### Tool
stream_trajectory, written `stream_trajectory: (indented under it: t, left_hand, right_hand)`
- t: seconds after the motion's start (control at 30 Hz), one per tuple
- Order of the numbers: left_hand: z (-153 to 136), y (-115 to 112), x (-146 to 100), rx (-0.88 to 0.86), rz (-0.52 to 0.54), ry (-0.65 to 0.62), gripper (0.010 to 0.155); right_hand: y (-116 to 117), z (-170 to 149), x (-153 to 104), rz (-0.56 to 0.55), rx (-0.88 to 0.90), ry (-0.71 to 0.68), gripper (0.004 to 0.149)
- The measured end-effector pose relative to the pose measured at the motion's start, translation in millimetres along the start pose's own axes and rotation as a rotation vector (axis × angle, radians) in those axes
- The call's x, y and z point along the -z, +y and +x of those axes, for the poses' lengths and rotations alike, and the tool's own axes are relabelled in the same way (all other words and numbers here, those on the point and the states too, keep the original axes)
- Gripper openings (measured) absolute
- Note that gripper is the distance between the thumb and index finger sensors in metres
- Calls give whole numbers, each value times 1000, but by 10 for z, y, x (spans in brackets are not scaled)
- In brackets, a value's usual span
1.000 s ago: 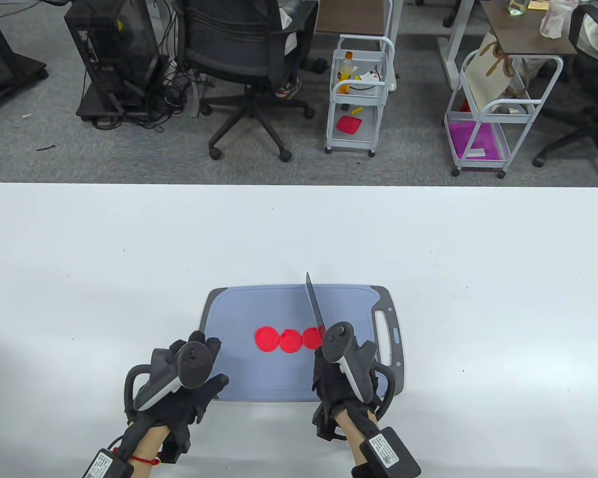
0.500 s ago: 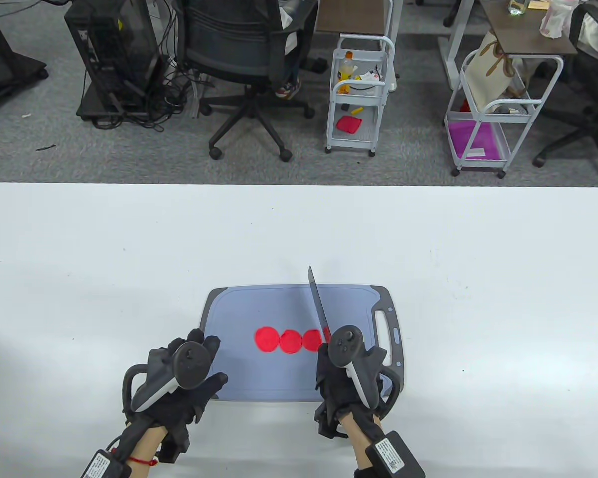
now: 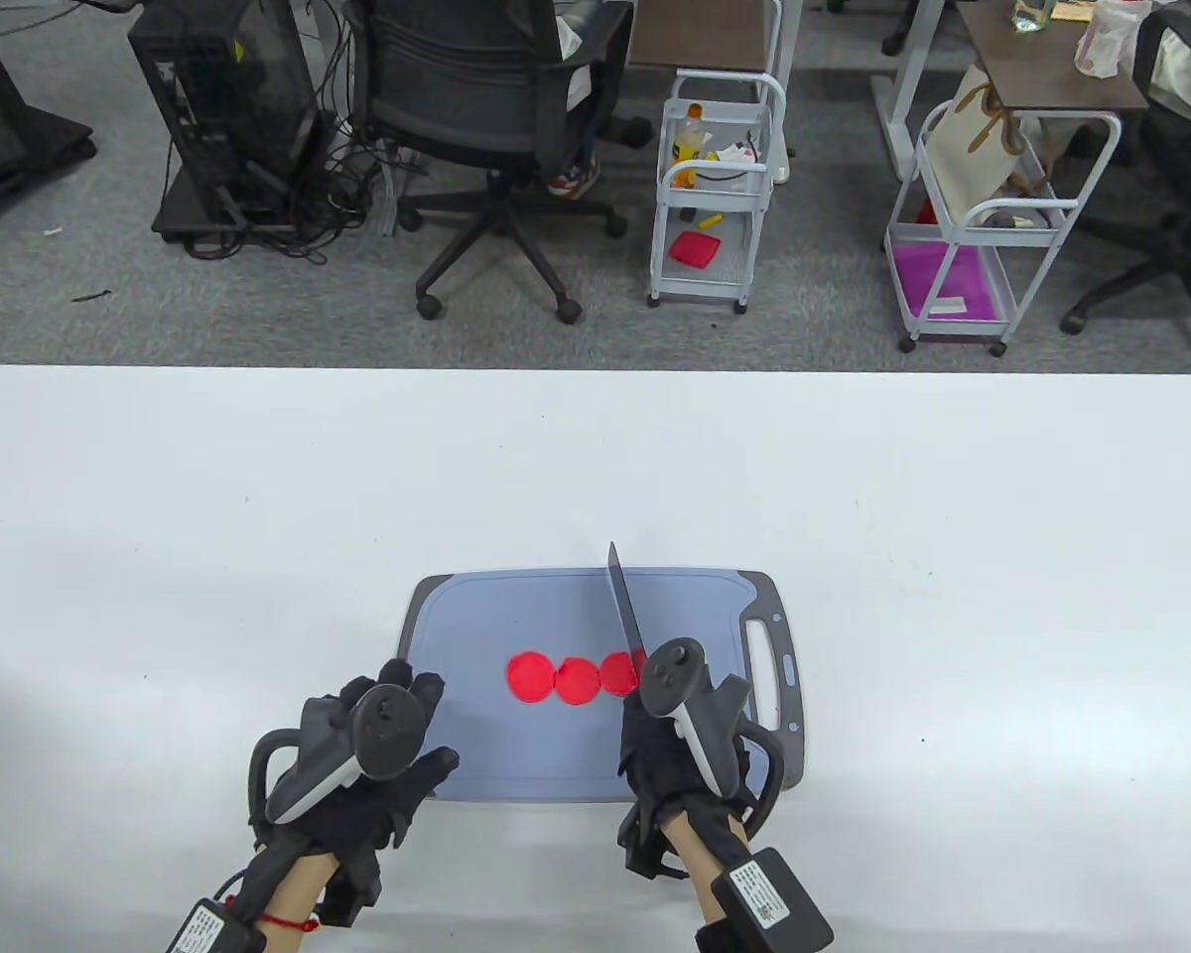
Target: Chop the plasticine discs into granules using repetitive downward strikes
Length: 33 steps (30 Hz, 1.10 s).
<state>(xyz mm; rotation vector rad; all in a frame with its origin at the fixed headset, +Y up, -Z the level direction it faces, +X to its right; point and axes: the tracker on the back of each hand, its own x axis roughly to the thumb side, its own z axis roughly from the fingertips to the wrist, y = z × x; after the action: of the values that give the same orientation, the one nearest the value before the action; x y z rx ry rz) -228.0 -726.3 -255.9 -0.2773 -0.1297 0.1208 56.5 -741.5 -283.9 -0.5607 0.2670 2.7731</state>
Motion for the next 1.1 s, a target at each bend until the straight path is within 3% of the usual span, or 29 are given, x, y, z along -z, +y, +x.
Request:
stream_trajectory:
  t: [0.2, 0.37, 0.5, 0.77, 1.1]
  left_hand:
    - [-20, 2, -6, -12, -3, 6, 78]
    - [-14, -5, -5, -3, -10, 1, 78]
    - [-46, 29, 0, -16, 8, 6, 78]
    - [-38, 14, 6, -7, -5, 8, 78]
    - [-33, 20, -11, -14, -2, 1, 78]
  right_hand:
    - [-16, 47, -99, 20, -100, 1, 48]
    - [30, -48, 40, -17, 92, -8, 48]
    - [-162, -89, -14, -87, 126, -66, 48]
    - [14, -80, 4, -1, 38, -31, 48]
    - [6, 20, 40, 66, -2, 2, 49]
